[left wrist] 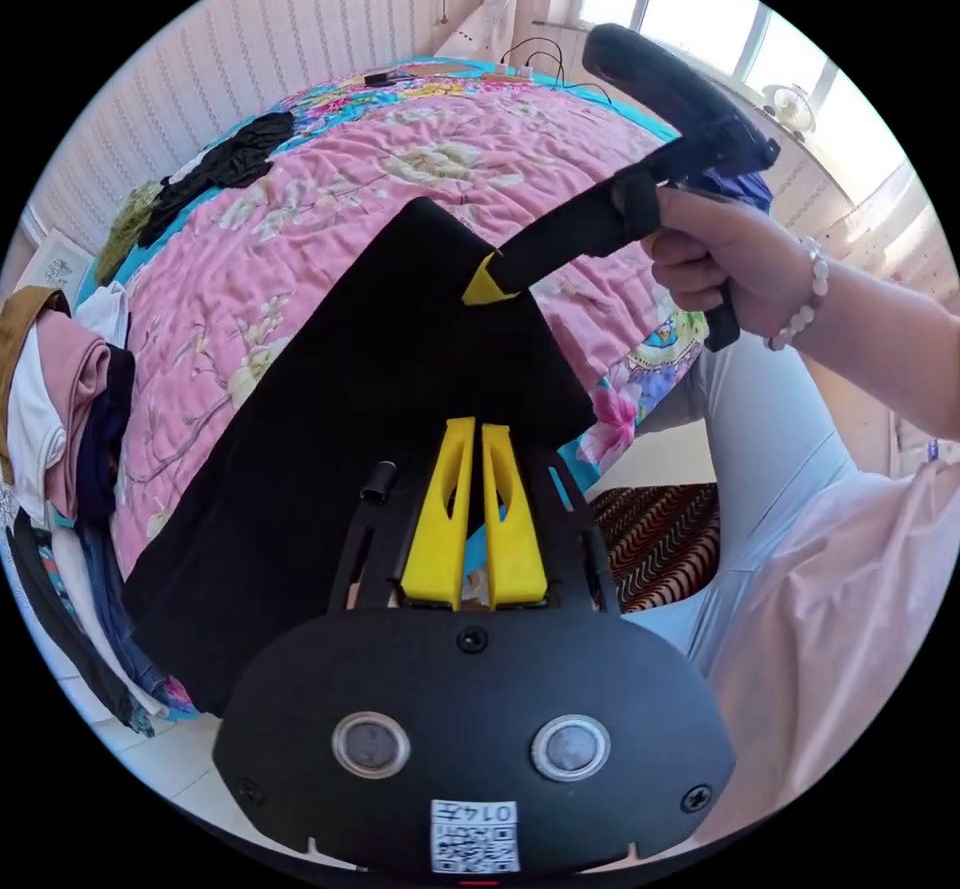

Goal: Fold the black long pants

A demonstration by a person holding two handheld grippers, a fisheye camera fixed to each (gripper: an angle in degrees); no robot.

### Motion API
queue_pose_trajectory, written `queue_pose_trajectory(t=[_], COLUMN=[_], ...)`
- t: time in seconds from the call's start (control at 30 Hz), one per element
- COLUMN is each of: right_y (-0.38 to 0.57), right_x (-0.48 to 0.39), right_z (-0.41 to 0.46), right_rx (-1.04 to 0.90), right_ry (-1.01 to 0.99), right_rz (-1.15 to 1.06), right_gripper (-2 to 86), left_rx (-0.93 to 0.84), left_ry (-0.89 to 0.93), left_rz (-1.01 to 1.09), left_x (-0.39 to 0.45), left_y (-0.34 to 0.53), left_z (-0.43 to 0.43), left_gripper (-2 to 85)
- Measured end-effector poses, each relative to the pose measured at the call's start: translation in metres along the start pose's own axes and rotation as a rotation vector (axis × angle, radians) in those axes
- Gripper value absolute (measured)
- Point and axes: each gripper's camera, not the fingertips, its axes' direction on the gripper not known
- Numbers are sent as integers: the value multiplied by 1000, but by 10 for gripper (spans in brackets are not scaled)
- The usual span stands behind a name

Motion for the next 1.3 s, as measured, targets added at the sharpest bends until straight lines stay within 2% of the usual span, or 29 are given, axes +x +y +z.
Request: queue_pose_trajectory(t=[0.17,0.33,0.53,0.7,0.9,1.13,1.3], right_y=[29,91,152,136,74,41,71], right_x=[-4,3,3,-40,-126,-190,-203], right_z=[-86,-189,-264,-261,-188,-85,-108], right_rx=[62,203,330,270,125,-45,-42], right_ry=[76,178,126,-15,-205,-171,10], right_rz=[-17,95,242,79,-142,-133,-216], right_gripper=[11,12,13,14,17,2,-2], left_rx=[117,197,265,285,322,87,120], left_ry=[73,261,367,406,290,134,126], left_rz=[91,178,250,114,-137,-497,-592], left_x=[22,59,79,36,-40,-120,-139], left_y=[-28,-69,-85,-50,28,107,131], left_z=[-10,-3,2,-13,-53,-10,-8], left_gripper=[-10,-10,-10,-10,-10,-10,-10])
